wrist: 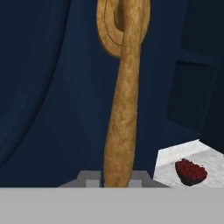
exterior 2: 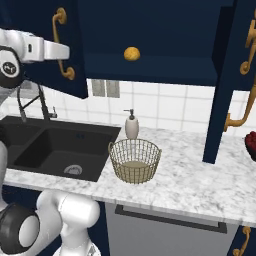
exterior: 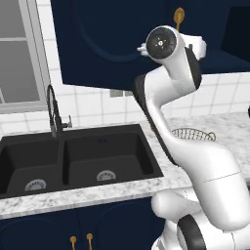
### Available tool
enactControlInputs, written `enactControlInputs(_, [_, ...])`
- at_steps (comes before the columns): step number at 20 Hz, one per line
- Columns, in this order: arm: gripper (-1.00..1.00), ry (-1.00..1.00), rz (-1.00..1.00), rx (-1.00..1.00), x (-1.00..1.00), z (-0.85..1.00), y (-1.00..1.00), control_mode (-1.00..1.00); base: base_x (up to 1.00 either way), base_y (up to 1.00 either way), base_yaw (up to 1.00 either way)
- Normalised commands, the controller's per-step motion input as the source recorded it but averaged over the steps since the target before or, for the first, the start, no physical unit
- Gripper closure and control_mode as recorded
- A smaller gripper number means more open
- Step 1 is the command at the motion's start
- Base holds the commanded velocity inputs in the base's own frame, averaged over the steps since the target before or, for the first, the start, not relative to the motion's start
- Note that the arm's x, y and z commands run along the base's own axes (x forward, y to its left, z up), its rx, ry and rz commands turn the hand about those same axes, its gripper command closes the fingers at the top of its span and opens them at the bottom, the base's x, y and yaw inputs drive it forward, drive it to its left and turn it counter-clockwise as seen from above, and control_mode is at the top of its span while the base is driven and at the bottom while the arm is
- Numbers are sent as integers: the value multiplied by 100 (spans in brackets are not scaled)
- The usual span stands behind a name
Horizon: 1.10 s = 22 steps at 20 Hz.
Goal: Open the cabinet, pick up the bread from the cabinet and place it in the basket. Then move the basket to the dining counter.
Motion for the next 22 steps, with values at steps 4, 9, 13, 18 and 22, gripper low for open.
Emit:
enactControlInputs(4, [100,-6,-28,0,-100,4,74,-100,0,0,0])
enactControlInputs(9, [100,-3,-18,0,-100,0,82,-100,0,0,0])
enactControlInputs(13, [100,0,-5,-2,-100,-6,89,-100,0,0,0])
enactControlInputs(18, [100,-1,2,0,-46,-18,53,-100,0,0,0])
enactControlInputs(22, [-100,0,0,0,-5,-22,26,-100,0,0,0])
